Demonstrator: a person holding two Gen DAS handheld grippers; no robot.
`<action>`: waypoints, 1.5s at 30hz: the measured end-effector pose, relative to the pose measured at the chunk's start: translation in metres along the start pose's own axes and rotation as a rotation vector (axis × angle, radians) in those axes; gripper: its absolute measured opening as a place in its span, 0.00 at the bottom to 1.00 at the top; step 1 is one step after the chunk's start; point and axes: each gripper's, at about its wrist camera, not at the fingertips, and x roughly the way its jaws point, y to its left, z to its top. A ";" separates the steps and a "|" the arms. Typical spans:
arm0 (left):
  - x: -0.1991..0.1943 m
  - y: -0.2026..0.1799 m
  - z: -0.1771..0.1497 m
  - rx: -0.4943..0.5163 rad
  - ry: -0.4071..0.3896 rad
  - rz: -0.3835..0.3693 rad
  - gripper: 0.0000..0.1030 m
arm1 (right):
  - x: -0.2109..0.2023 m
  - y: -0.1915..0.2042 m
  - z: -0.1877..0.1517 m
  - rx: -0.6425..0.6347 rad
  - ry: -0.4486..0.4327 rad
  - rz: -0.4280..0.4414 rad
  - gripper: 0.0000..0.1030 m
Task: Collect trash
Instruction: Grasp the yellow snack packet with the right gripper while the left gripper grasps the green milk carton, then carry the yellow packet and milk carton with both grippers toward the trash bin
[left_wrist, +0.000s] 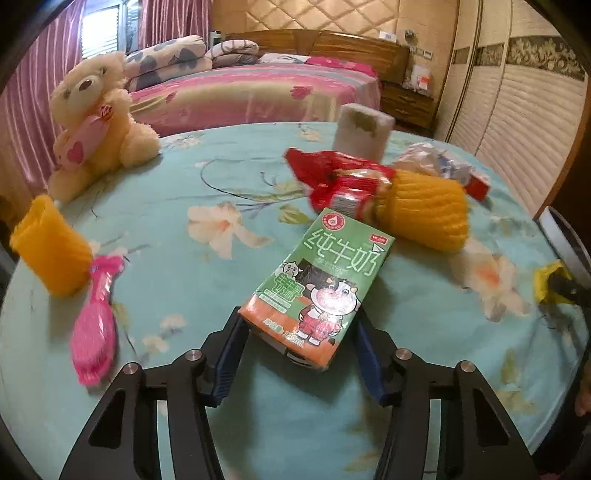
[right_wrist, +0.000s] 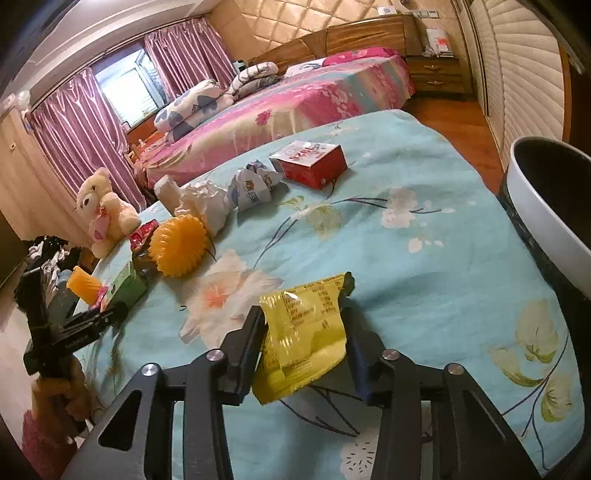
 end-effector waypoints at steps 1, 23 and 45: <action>-0.004 -0.003 -0.002 -0.008 -0.003 -0.014 0.52 | -0.001 0.000 0.000 -0.001 -0.001 0.004 0.38; -0.011 -0.124 -0.004 0.114 0.008 -0.225 0.52 | -0.040 -0.035 -0.001 0.054 -0.062 0.009 0.37; 0.010 -0.178 -0.005 0.157 0.029 -0.230 0.52 | -0.055 -0.071 -0.003 0.106 -0.102 -0.019 0.37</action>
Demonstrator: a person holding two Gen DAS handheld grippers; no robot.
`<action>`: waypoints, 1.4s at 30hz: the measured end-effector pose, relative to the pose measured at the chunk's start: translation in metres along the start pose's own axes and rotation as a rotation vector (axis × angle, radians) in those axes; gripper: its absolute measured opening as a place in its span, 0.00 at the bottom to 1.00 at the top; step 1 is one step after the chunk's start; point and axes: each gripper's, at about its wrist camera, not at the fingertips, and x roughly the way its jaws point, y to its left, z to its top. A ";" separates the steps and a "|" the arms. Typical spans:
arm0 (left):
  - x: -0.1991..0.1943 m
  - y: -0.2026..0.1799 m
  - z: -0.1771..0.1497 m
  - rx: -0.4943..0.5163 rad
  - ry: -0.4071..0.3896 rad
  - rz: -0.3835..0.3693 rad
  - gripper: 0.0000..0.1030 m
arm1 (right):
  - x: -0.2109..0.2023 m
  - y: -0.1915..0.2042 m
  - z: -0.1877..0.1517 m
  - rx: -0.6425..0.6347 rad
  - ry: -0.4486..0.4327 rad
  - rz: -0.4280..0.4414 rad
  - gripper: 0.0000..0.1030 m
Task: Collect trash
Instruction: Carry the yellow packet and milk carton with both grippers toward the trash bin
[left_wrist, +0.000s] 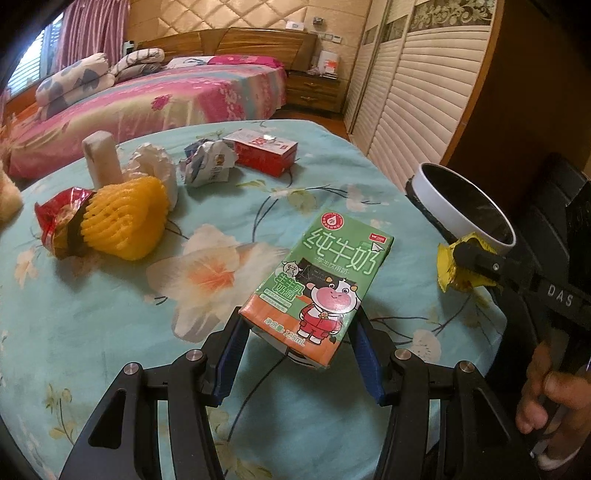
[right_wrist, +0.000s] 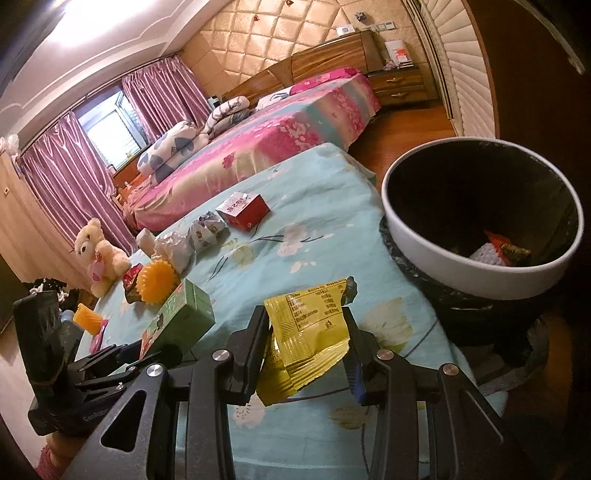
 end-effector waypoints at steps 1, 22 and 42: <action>0.001 0.001 0.000 -0.004 0.003 0.001 0.52 | 0.003 0.002 -0.001 -0.008 0.004 -0.003 0.37; 0.010 -0.003 -0.007 0.003 0.015 0.005 0.51 | 0.001 -0.015 -0.015 0.007 0.034 -0.035 0.34; 0.009 -0.065 0.031 0.100 -0.061 -0.072 0.51 | -0.044 -0.050 0.017 0.060 -0.087 -0.081 0.32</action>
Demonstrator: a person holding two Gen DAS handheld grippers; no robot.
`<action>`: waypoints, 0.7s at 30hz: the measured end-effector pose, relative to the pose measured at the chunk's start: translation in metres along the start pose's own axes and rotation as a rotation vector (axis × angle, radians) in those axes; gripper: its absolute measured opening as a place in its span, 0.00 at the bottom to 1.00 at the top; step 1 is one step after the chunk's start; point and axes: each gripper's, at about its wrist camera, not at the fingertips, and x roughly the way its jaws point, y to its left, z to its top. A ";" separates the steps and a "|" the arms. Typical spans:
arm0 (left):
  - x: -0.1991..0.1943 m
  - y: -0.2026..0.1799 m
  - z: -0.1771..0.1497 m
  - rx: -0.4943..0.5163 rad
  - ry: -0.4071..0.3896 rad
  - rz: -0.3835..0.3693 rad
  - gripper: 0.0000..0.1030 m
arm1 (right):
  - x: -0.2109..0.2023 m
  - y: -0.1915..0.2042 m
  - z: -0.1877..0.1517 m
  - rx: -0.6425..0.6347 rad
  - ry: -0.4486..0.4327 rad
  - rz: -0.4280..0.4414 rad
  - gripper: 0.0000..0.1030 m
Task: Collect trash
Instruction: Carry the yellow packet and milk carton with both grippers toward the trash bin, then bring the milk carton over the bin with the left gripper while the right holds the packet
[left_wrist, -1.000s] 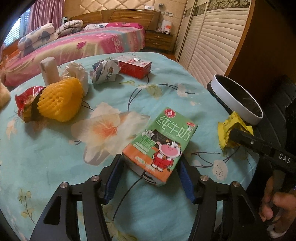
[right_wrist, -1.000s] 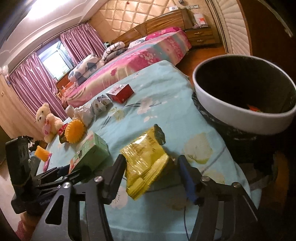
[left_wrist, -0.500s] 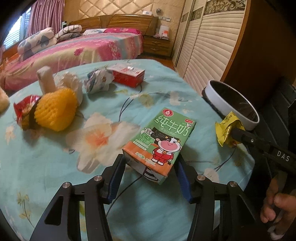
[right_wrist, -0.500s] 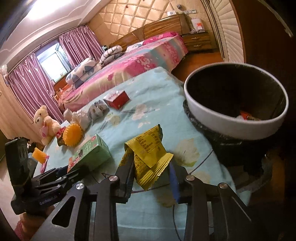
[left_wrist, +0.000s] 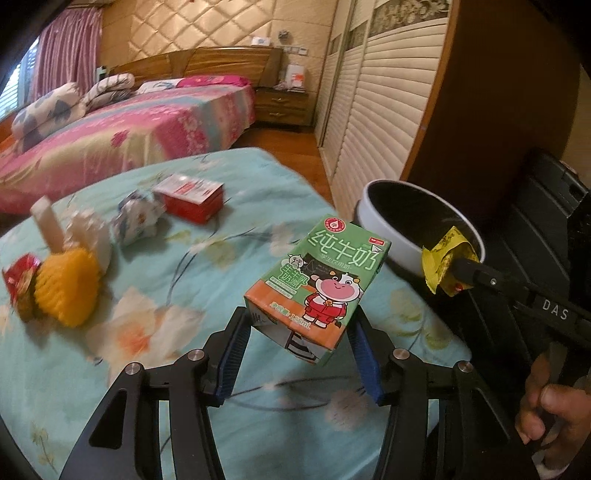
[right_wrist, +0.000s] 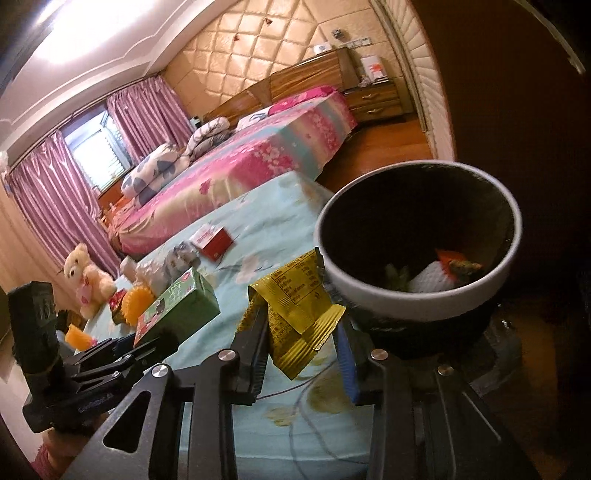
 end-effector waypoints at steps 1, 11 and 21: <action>0.001 -0.004 0.002 0.007 -0.004 -0.006 0.51 | -0.002 -0.003 0.002 0.004 -0.008 -0.006 0.32; 0.016 -0.030 0.015 0.043 -0.006 -0.028 0.51 | -0.017 -0.033 0.017 0.058 -0.056 -0.043 0.32; 0.034 -0.058 0.024 0.080 0.002 -0.034 0.50 | -0.018 -0.049 0.025 0.082 -0.076 -0.053 0.32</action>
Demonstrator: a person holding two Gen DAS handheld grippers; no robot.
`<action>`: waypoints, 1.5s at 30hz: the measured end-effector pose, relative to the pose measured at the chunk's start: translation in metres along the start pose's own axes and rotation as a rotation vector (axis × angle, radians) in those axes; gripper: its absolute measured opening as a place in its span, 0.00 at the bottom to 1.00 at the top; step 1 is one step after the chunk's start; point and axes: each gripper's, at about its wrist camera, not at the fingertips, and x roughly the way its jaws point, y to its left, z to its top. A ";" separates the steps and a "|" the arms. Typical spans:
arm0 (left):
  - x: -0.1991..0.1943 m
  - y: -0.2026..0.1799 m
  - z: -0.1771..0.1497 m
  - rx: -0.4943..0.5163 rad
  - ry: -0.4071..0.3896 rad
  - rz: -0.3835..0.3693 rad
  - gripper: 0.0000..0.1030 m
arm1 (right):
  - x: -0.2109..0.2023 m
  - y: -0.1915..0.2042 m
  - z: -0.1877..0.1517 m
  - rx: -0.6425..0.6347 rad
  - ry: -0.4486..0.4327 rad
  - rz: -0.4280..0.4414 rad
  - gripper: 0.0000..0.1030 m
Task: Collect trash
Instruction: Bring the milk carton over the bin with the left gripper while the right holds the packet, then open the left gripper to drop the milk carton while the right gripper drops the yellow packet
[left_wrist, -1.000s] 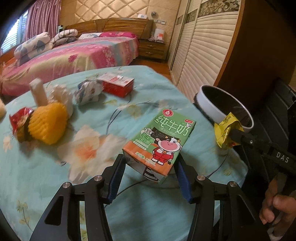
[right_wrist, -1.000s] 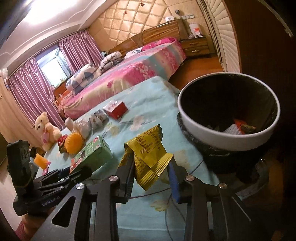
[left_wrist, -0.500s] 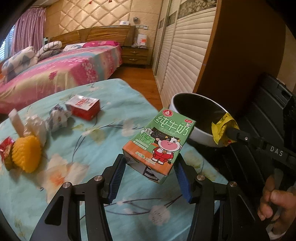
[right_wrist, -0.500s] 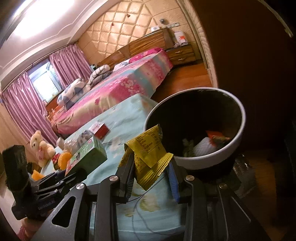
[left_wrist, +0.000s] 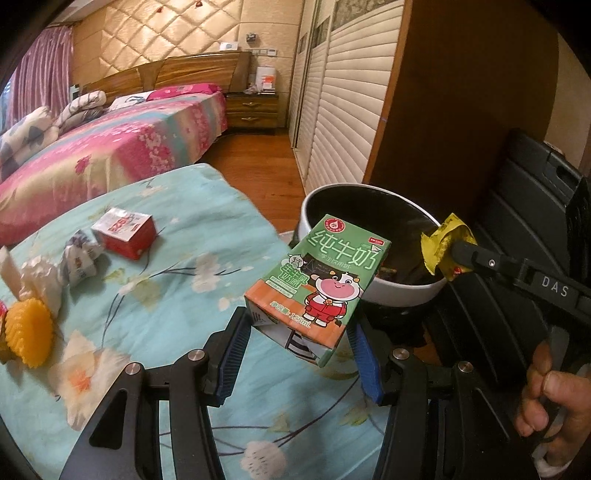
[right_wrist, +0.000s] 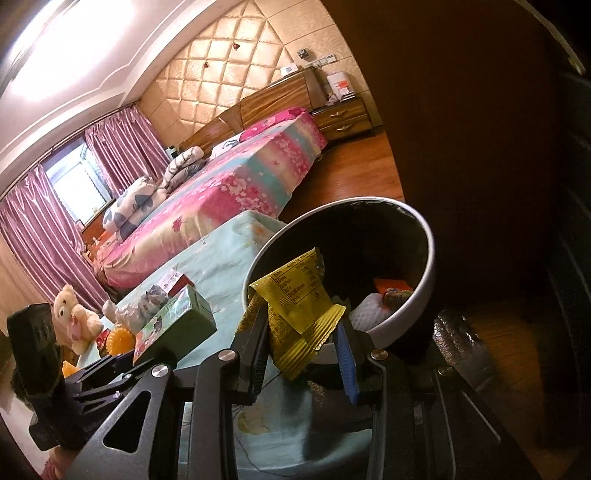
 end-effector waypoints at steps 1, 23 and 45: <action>0.002 -0.003 0.002 0.004 0.000 0.000 0.50 | 0.000 -0.001 0.000 0.002 -0.002 -0.002 0.32; 0.031 -0.023 0.027 0.047 -0.004 -0.013 0.50 | 0.008 -0.026 0.018 0.020 0.012 -0.040 0.33; 0.073 -0.032 0.053 0.073 0.028 -0.027 0.50 | 0.038 -0.036 0.040 0.011 0.080 -0.067 0.34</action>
